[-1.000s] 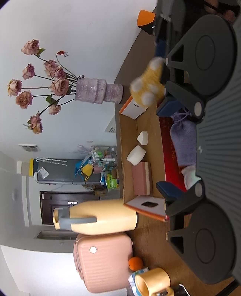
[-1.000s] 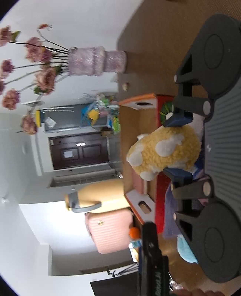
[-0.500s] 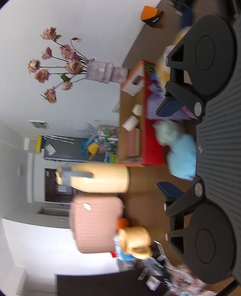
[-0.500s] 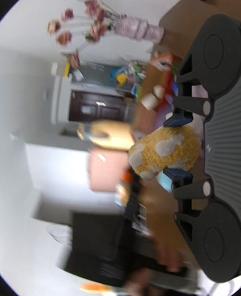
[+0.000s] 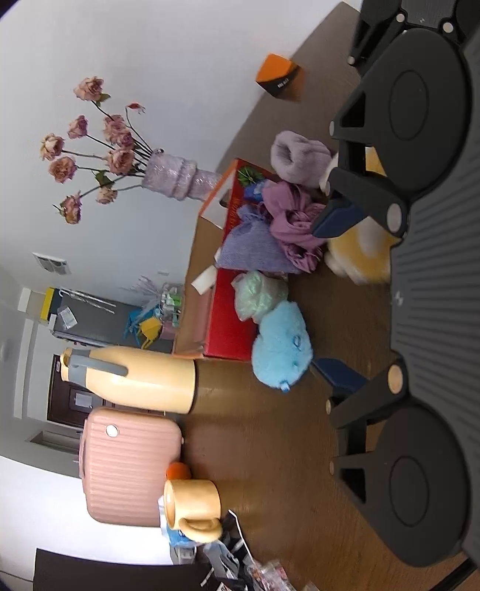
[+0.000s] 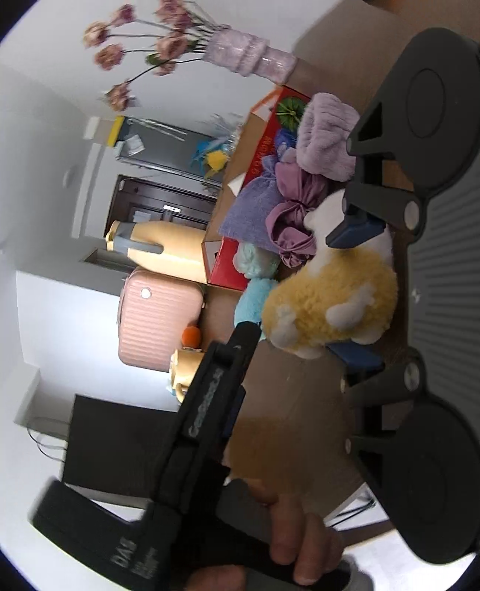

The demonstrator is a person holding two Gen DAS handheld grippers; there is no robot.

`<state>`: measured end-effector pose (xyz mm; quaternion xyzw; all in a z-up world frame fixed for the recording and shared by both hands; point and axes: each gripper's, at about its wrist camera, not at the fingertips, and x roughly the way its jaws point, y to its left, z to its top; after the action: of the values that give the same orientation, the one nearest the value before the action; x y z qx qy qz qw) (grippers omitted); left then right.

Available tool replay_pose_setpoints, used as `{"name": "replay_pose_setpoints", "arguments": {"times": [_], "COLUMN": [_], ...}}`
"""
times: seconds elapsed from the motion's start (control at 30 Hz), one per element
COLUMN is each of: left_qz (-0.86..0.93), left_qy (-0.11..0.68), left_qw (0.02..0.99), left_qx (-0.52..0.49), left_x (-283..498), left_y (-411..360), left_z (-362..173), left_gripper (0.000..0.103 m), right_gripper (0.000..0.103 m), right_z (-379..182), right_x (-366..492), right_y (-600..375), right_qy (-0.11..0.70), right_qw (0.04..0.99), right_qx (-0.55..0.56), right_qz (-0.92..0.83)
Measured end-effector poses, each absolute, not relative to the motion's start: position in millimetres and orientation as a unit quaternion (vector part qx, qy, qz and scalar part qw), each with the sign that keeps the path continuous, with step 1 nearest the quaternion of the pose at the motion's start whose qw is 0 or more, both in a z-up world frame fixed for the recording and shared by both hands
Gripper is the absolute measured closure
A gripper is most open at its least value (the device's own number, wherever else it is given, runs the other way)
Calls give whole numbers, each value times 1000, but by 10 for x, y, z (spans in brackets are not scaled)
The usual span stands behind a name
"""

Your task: Organize soft objects

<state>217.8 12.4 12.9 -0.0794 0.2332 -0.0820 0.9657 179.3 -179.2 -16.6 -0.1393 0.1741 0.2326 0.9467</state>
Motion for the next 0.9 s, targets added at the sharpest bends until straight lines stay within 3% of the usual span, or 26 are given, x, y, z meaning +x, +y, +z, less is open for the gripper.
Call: {"name": "replay_pose_setpoints", "arguments": {"times": [0.1,0.2,0.33,0.5,0.6,0.77,0.9], "left_qz": [-93,-102,-110,-122,-123,-169,-225], "left_qy": [225,231,276,267,269,301,311], "left_qw": [966,964,951,951,951,932,919], "left_qx": [-89,-88,-90,-99,-93,-110,-94], "left_x": [2210,2356,2540,2425,2362,2148,2082], "left_y": [130,53,-33,-38,-102,-249,-621], "left_z": [150,139,22,-2,20,109,35], "left_gripper": [34,53,66,79,80,63,62], "right_gripper": [47,47,47,47,47,47,45], "right_z": [-160,-170,-175,-225,-233,-218,-224], "right_x": [1814,1854,1886,1925,1916,1884,2045], "right_y": [-1892,-1975,-2080,-2121,-2165,-2625,-2904], "right_qy": [184,195,205,217,219,221,220], "right_qw": [949,951,953,946,950,961,965], "right_qx": [-112,-90,-60,-25,-13,44,97], "right_qz": [232,224,217,240,223,157,106]}}
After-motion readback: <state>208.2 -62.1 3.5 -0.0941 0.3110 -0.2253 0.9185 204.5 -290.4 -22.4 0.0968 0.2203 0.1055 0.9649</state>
